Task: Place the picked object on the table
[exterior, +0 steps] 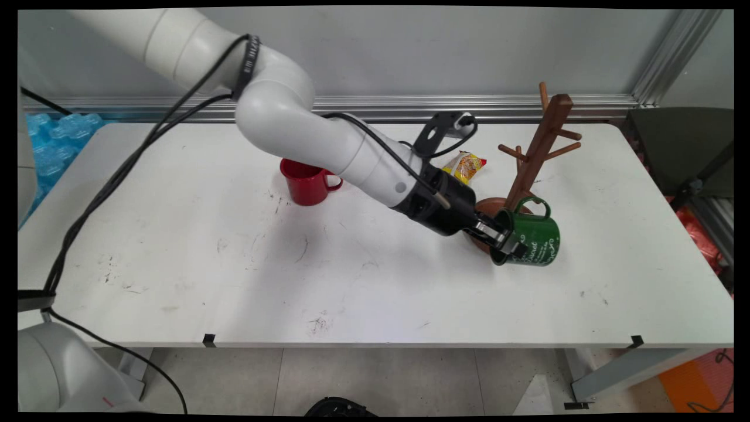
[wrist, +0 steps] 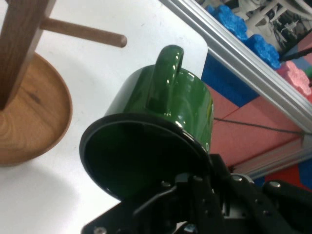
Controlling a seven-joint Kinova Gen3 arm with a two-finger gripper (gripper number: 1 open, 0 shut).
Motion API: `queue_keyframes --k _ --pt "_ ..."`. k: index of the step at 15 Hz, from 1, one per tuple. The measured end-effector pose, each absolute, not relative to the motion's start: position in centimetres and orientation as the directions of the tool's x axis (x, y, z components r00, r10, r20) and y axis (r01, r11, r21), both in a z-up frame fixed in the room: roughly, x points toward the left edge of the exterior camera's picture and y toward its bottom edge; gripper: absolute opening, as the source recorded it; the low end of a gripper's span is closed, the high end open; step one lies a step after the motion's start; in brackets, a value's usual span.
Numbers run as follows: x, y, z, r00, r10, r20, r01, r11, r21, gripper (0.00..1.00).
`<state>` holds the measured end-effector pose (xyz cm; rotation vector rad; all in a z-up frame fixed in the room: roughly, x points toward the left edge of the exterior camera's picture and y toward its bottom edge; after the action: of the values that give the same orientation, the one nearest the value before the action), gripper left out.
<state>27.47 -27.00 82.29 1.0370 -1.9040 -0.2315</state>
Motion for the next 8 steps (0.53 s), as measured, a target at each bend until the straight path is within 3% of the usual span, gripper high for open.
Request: queue_keyframes --k 8 --pt "31.3 -25.4 84.9 -0.304 -0.683 0.664 -0.579 0.686 0.441 0.0"
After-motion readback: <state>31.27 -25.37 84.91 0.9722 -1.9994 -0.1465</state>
